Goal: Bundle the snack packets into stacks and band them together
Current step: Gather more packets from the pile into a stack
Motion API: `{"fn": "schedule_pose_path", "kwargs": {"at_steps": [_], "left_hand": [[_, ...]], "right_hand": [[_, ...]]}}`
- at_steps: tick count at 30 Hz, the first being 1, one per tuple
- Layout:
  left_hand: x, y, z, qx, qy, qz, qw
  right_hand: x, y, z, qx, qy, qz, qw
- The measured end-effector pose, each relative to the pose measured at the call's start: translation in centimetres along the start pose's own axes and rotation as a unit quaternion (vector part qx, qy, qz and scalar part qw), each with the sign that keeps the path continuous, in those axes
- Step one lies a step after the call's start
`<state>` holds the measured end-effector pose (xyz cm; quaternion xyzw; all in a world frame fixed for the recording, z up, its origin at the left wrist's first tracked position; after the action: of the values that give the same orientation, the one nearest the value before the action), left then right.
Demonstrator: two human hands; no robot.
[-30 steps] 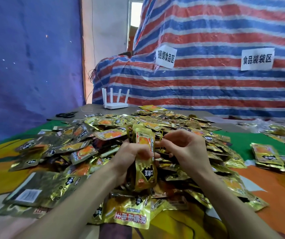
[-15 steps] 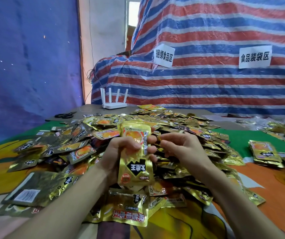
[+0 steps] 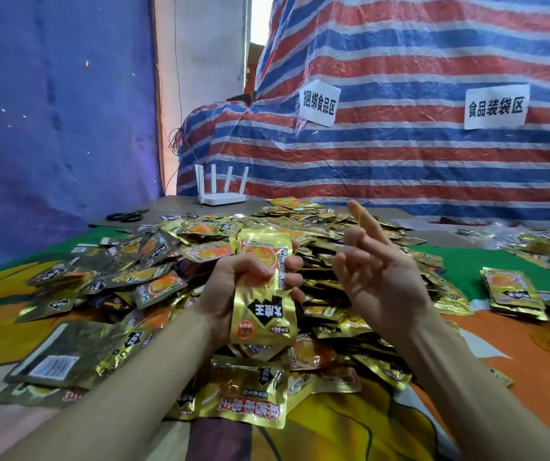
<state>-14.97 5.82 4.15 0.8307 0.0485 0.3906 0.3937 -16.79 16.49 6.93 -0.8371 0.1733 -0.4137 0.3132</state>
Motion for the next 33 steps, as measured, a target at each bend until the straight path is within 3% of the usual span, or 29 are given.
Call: {"fn": "schedule_pose_path", "kwargs": {"at_steps": [3, 8, 15, 18, 20, 22, 29, 33], "left_hand": [[-0.4, -1.0, 0.3, -0.051, 0.019, -0.061, 0.997], [-3.3, 0.0, 1.1, -0.054, 0.152, -0.171, 0.972], [-5.4, 5.7, 3.2, 0.213, 0.331, -0.137, 0.909], [-5.3, 6.8, 4.6, 0.259, 0.394, -0.171, 0.865], [-5.2, 6.9, 4.7, 0.270, 0.400, -0.177, 0.858], [-5.3, 6.4, 4.5, 0.264, 0.396, -0.157, 0.865], [-4.8, 2.4, 1.6, 0.140, 0.298, -0.089, 0.940], [-4.8, 1.9, 1.2, 0.127, 0.283, -0.086, 0.947]], "right_hand": [[0.4, 0.7, 0.0, 0.008, -0.012, 0.116, 0.993], [1.8, 1.7, 0.7, 0.018, -0.064, 0.297, 0.953], [2.5, 2.6, 1.2, -0.012, -0.003, 0.421, 0.907], [3.9, 3.8, 1.3, -0.045, -0.006, 0.522, 0.852], [4.4, 4.0, 1.4, -0.071, 0.002, 0.556, 0.828], [4.1, 4.2, 1.4, -0.077, 0.019, 0.546, 0.834], [3.4, 4.6, 1.7, -0.099, 0.047, 0.490, 0.865], [2.8, 4.5, 1.6, -0.088, 0.046, 0.469, 0.877]]}}
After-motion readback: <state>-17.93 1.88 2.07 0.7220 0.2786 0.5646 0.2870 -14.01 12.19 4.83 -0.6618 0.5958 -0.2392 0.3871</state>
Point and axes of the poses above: each hand's wrist, its own z-axis away from the middle knuckle, its own x-axis out of the palm, y = z × x, the point moved 10 cm from there along -z, towards the middle knuckle, and after that the axes turned 7 degrees about -y, right-handed, at the moved point
